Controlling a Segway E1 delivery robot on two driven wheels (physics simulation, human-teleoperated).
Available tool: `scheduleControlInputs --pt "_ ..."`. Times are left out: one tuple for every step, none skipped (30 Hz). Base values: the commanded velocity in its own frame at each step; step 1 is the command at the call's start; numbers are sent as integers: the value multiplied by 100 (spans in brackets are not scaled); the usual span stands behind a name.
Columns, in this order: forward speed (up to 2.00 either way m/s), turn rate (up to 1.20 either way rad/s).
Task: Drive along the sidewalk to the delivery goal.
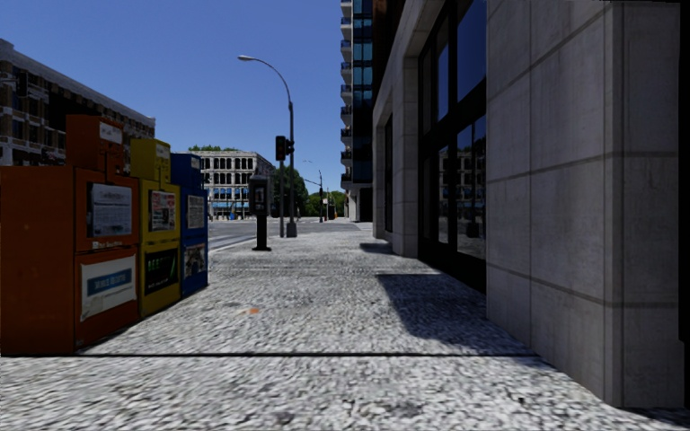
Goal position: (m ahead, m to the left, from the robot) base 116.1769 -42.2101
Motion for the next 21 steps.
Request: scheduleControlInputs --pt "200 0" --pt "200 0" --pt "200 0" --pt "200 0" --pt "200 0" --pt "200 0" --pt "200 0" --pt "200 0" --pt "200 0" --pt "200 0" --pt "200 0" --pt "200 0" --pt "200 0" --pt "200 0" --pt "200 0" --pt "200 0" --pt "200 0" --pt "200 0" --pt "200 0" --pt "200 0" --pt "200 0"
